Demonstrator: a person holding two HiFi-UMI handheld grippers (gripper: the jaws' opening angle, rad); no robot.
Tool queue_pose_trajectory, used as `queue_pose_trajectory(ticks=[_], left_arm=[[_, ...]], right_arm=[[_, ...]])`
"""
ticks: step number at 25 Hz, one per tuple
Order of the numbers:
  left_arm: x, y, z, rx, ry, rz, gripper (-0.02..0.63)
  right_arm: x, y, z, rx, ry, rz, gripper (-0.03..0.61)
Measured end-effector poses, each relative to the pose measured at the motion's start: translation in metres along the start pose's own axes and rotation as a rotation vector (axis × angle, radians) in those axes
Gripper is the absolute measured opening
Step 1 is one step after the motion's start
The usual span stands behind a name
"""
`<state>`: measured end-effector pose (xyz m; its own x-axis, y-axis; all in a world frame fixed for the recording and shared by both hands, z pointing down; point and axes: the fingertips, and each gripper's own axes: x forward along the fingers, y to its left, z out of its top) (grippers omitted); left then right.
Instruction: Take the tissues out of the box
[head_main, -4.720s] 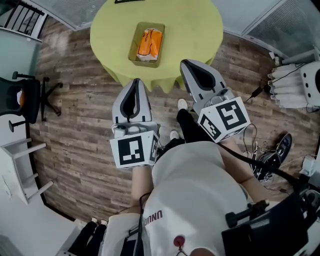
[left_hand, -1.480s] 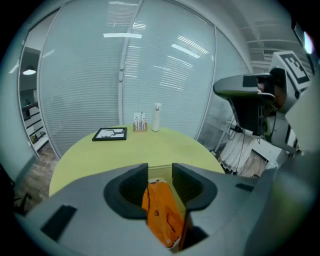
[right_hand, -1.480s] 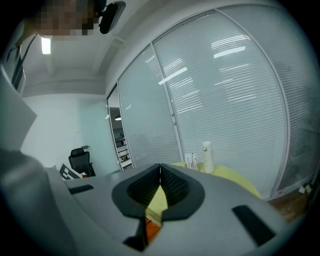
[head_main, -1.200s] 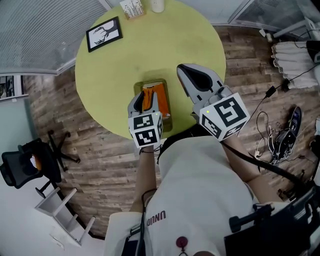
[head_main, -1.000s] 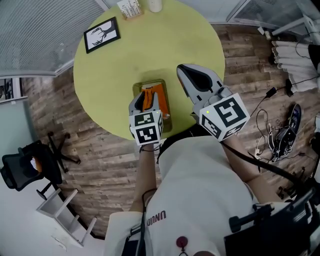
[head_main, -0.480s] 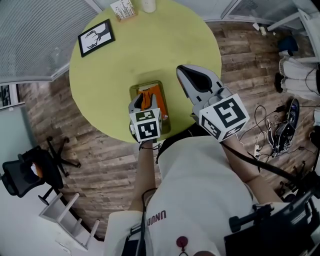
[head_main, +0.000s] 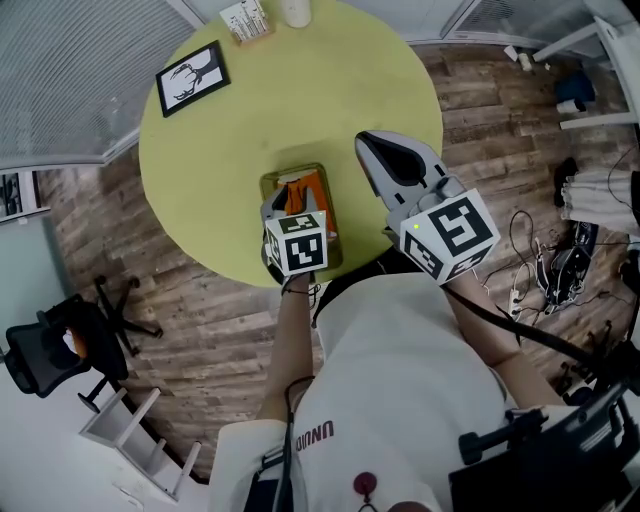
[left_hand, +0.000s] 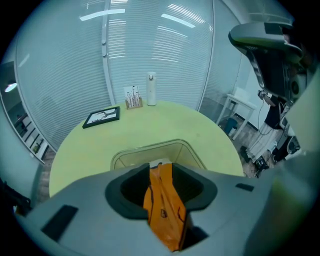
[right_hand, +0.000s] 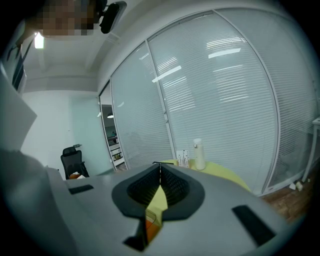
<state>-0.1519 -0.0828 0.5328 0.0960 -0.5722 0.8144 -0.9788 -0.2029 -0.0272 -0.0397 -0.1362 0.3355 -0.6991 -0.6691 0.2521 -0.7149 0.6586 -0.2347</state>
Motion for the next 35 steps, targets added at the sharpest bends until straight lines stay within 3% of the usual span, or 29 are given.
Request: queue_pose_trajectory(ticks=[10, 15, 28, 35], left_arm=[[0.009, 0.005, -0.013, -0.003, 0.109, 0.063, 0.149], [0.011, 0.005, -0.014, 0.011, 0.142, 0.057, 0.146], [0.013, 0.008, -0.027, 0.051, 0.240, 0.062, 0.055], [0.008, 0.008, -0.028, 0.060, 0.230, 0.071, 0.025]], right_arm=[[-0.003, -0.003, -0.003, 0.008, -0.001, -0.010, 0.020], [-0.002, -0.004, -0.001, 0.009, -0.002, -0.012, 0.020], [-0.003, -0.005, -0.002, 0.013, -0.004, -0.019, 0.020], [-0.005, -0.006, -0.001, 0.016, -0.005, -0.019, 0.020]])
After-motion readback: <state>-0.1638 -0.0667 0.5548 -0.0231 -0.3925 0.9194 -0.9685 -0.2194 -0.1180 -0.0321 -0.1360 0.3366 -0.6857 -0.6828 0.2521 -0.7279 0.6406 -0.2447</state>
